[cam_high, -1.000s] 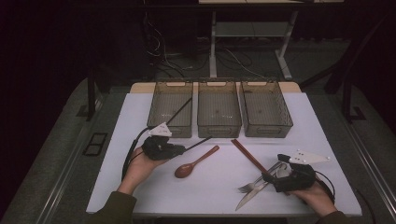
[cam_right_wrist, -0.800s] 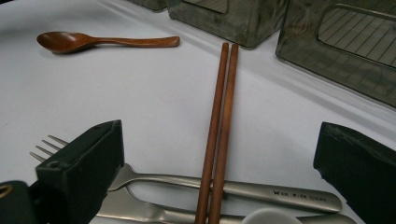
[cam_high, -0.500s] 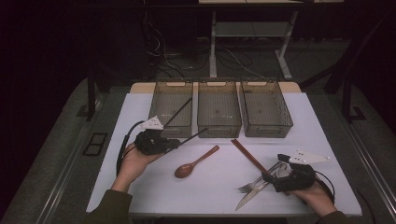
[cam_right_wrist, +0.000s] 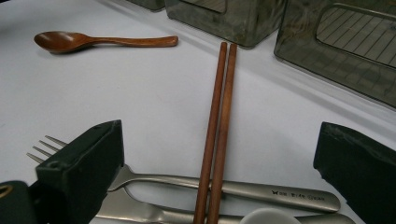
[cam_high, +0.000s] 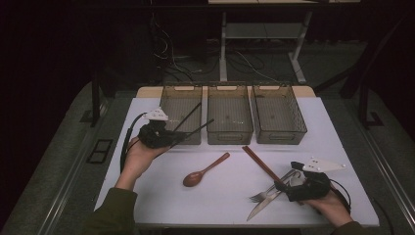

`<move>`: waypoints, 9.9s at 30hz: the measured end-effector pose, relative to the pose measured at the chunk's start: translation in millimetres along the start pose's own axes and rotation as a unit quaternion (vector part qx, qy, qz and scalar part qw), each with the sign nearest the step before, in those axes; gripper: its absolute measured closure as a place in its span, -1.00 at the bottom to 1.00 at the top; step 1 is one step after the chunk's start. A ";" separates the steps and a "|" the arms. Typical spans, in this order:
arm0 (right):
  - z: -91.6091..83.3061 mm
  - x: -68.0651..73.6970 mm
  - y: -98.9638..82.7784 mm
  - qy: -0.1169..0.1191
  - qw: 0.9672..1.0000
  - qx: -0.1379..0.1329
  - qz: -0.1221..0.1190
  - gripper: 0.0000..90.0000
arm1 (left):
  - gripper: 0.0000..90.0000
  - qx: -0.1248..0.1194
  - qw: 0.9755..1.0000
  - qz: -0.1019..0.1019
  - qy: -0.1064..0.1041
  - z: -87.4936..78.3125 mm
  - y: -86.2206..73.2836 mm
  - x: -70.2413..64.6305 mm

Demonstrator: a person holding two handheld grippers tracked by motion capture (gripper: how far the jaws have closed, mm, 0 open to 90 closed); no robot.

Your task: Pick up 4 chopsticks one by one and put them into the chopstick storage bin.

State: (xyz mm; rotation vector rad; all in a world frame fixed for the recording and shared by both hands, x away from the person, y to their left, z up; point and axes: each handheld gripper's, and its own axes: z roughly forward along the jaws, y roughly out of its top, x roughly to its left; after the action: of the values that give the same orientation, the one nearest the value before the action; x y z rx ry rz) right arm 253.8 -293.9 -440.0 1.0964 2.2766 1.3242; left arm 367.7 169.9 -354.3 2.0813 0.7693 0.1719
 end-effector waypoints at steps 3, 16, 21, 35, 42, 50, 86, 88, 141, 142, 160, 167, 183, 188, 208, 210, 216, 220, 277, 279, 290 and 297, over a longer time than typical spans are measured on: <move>-0.1 0.0 0.0 -0.001 1.000 0.000 0.000 -0.96 | 0.89 -0.002 1.000 -0.004 0.010 -0.4 6.7 5.4; 0.0 -0.1 -0.1 0.000 1.000 0.000 0.000 -0.96 | 0.89 -0.009 0.998 -0.030 0.053 10.0 30.9 33.9; 0.2 -0.1 -0.1 -0.001 1.000 0.001 -0.001 -0.96 | 0.89 -0.010 0.996 -0.044 0.072 17.6 37.0 43.3; -0.3 0.0 -0.2 0.002 1.000 -0.001 -0.002 -0.96 | 0.89 -0.008 0.990 -0.068 0.127 40.3 50.7 71.2; -0.5 0.1 -0.2 0.003 1.000 -0.002 -0.002 -0.96 | 0.89 -0.012 0.986 -0.083 0.141 49.0 46.5 86.1; -0.8 0.1 -0.2 0.003 1.000 -0.001 -0.001 -0.96 | 0.89 0.001 0.984 -0.096 0.149 59.5 39.7 95.4; -0.2 0.2 -0.3 0.004 1.000 0.000 -0.003 -0.96 | 0.81 0.025 0.979 -0.116 0.165 68.8 36.7 108.4; -0.2 0.2 -0.3 0.004 1.000 0.000 -0.003 -0.96 | 0.77 0.024 0.979 -0.115 0.166 68.7 36.4 108.5; 0.9 -0.5 -0.6 0.007 1.000 0.005 0.006 -0.96 | -0.66 -0.045 0.997 0.038 0.043 18.9 3.4 -2.3; 0.9 -0.6 -0.6 0.007 1.000 0.006 0.007 -0.96 | -0.67 -0.047 0.997 0.038 0.041 18.5 1.3 -5.3; 0.8 -2.6 0.0 0.006 1.000 0.002 0.009 -0.96 | -0.95 -0.064 0.997 0.043 0.020 13.9 -54.0 -43.1; 1.2 -3.0 0.1 0.007 1.000 0.003 0.009 -0.96 | -1.00 -0.063 0.997 0.052 0.014 15.4 -64.3 -53.7; -0.5 -5.5 0.8 0.013 0.999 0.023 0.023 -0.96 | -1.00 -0.052 0.998 0.032 0.007 13.3 -95.9 -66.4; -3.9 -4.6 6.8 0.013 0.999 0.038 0.026 -0.96 | -1.00 -0.046 0.998 0.030 0.004 11.7 -103.8 -68.7; 11.6 -11.3 34.3 0.017 0.996 0.071 0.044 -0.19 | -0.99 -0.040 0.999 0.035 0.000 13.2 -106.6 -69.9; 14.2 -12.4 36.9 0.023 0.996 0.075 0.048 -0.14 | -0.99 -0.041 0.999 0.034 -0.001 13.2 -106.8 -69.7; 23.3 -12.7 48.5 0.018 0.995 0.087 0.040 0.00 | -0.98 -0.043 0.998 0.036 -0.002 13.3 -106.2 -69.4; 33.2 -14.4 53.2 0.014 0.994 0.104 0.036 0.15 | -0.99 -0.040 0.999 0.037 -0.004 14.3 -106.5 -69.4; 54.7 -12.5 38.0 0.008 0.980 0.193 0.041 0.84 | -0.98 -0.037 0.999 0.038 -0.015 15.9 -107.9 -69.1; 54.6 -12.9 37.9 0.007 0.980 0.193 0.047 0.84 | -0.98 -0.036 0.999 0.038 -0.015 15.9 -107.9 -69.1; 52.7 -13.8 38.8 0.007 0.981 0.186 0.063 0.85 | -0.98 -0.033 0.999 0.039 -0.017 15.9 -108.1 -68.7; 49.0 -14.2 41.3 0.016 0.983 0.166 0.071 0.85 | -0.98 -0.033 0.999 0.039 -0.017 16.2 -108.4 -68.6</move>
State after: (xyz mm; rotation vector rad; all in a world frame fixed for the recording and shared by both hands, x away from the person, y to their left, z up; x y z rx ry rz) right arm 311.0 -262.2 -433.5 1.3758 2.5474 1.0362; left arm 269.6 163.9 -438.2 2.0481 0.6541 0.2019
